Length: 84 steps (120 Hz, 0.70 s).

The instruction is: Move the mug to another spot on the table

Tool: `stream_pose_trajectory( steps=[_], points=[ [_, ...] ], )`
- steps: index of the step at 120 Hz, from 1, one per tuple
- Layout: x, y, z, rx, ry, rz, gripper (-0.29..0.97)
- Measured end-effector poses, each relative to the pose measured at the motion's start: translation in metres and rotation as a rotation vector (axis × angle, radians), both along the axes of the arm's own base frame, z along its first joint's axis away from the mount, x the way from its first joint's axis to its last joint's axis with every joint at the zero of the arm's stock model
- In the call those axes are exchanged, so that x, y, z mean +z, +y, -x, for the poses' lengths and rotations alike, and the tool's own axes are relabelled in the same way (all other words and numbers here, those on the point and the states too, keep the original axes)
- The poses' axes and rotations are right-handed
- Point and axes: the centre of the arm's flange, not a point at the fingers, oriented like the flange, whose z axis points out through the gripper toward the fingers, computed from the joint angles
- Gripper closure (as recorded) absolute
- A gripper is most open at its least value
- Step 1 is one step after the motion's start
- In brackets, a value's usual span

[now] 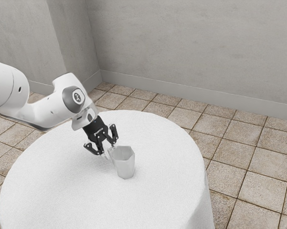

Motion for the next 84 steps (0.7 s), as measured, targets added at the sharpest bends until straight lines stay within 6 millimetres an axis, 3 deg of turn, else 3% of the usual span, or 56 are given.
stream_pose_trajectory(
  steps=[34, 58, 71, 84],
  points=[
    [-0.001, 0.0, 0.001, 0.009, -0.008, 0.015, 0.63],
    [0.026, 0.003, 0.0, 0.012, -0.055, 0.025, 0.71],
    [0.045, 0.018, 0.004, 0.035, -0.069, 0.039, 0.72],
    [0.051, 0.039, 0.009, 0.064, -0.057, 0.053, 0.73]
  ],
)
